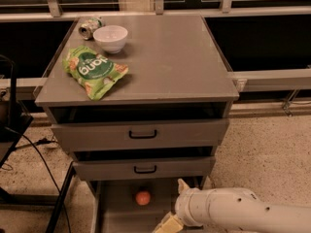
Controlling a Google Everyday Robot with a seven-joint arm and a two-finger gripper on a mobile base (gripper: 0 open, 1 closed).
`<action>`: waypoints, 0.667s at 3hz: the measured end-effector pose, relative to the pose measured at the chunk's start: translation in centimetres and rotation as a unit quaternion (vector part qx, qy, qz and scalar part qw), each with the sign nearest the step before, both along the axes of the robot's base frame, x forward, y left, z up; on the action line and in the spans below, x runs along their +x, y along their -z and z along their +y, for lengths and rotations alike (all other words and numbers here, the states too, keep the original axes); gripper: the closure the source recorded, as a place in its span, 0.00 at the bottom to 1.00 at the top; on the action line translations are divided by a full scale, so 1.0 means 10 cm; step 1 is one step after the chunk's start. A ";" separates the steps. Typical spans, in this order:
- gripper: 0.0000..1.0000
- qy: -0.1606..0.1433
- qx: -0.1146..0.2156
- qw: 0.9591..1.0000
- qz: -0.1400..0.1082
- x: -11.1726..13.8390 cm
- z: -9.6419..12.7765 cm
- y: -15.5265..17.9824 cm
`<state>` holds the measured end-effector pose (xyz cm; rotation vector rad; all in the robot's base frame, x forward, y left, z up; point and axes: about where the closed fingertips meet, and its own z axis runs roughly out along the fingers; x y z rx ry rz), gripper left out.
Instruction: Pick apple from bottom drawer and place on counter
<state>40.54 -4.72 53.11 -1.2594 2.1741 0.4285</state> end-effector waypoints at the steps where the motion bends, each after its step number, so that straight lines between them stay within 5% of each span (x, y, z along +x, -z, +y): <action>1: 0.00 -0.034 0.018 0.999 -0.012 0.14 -0.09 0.32; 2: 0.00 -0.045 0.055 0.997 0.000 0.46 -0.21 1.03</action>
Offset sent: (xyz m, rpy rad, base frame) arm 0.0478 -0.0303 -0.1129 0.1200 -0.0074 0.0996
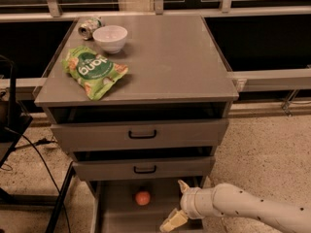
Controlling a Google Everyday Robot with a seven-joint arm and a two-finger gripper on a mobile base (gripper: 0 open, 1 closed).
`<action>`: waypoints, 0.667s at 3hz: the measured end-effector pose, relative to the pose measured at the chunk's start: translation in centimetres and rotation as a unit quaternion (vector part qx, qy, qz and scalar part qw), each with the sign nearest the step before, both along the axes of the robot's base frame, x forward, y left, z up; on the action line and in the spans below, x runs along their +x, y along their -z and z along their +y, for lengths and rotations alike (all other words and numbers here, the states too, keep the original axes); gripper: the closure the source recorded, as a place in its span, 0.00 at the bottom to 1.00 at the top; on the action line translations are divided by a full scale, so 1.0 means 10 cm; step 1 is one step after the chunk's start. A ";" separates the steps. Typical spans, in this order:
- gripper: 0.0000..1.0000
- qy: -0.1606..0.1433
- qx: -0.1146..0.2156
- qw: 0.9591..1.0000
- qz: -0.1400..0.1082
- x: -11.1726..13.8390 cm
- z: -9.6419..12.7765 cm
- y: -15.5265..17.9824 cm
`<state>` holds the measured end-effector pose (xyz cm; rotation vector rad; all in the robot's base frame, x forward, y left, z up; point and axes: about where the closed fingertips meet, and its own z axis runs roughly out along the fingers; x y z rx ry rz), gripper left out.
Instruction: Pick apple from bottom drawer and place on counter
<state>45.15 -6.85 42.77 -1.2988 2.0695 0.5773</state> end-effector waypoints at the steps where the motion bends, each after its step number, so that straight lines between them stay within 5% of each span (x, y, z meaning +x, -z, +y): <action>1: 0.00 -0.002 -0.003 1.000 0.004 -0.01 0.00 0.05; 2: 0.00 -0.006 -0.009 1.000 0.013 -0.05 0.01 0.19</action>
Offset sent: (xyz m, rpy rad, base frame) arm -0.0087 -0.0016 -0.0336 -0.0368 0.0441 0.0168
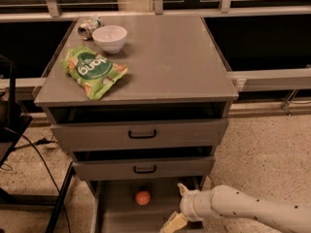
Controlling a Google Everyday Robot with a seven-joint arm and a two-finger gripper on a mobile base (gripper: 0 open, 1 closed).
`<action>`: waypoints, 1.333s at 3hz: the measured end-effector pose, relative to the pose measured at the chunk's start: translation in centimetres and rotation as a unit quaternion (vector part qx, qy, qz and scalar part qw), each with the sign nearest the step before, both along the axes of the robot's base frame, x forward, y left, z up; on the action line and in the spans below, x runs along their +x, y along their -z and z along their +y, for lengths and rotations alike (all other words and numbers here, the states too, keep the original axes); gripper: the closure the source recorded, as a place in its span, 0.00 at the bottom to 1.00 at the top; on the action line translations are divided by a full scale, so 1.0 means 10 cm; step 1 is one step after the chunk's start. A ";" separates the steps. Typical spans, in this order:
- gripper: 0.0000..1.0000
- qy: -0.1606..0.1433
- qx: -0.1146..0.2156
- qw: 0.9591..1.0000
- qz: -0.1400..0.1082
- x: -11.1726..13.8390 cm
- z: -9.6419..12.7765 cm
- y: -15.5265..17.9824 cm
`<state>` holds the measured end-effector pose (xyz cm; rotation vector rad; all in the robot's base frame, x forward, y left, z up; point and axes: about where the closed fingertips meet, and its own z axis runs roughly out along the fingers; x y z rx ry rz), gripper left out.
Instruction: Pick apple from bottom drawer and place on counter
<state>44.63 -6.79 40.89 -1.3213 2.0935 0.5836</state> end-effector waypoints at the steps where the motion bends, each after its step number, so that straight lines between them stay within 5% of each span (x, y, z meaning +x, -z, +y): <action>1: 0.00 -0.011 0.002 1.000 0.013 0.03 0.11 0.35; 3: 0.00 -0.023 0.013 0.999 0.019 0.11 0.25 0.83; 4: 0.00 -0.022 0.029 0.999 0.002 0.21 0.32 1.05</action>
Offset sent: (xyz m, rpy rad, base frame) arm 0.0092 0.0245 -0.0869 0.0210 0.0608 0.0465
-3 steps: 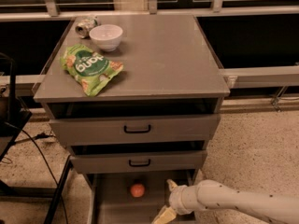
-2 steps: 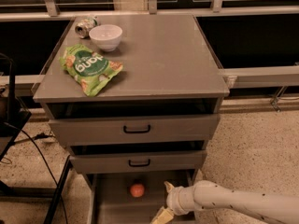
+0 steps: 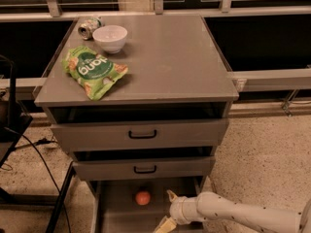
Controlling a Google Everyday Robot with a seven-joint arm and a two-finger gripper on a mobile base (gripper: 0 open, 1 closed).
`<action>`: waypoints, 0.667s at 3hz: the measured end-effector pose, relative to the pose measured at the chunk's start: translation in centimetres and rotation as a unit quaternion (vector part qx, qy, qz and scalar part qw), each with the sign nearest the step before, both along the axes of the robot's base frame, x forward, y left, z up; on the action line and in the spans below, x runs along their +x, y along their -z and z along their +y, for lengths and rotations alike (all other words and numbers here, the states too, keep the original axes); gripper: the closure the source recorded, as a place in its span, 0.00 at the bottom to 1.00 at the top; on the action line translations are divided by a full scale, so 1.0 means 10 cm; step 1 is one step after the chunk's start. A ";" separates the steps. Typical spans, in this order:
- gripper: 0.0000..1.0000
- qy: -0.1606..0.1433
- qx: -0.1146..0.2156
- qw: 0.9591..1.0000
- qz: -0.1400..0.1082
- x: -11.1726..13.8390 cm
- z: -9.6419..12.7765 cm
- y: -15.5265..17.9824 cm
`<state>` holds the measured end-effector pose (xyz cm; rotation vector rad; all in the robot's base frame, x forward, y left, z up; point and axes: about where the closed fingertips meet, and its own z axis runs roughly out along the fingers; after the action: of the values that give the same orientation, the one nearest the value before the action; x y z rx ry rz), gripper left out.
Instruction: Pick apple from bottom drawer and place on counter
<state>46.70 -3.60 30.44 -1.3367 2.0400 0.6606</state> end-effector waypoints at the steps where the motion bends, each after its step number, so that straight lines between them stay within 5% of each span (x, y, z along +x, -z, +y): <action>1: 0.00 -0.009 0.028 1.000 0.011 0.11 0.09 0.32; 2: 0.00 -0.008 0.027 1.000 0.010 0.11 0.10 0.30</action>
Offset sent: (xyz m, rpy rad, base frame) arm 0.0085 0.0090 -0.0249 0.0466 0.0134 0.0139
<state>47.77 -2.63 27.45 -1.3227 2.0147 0.7330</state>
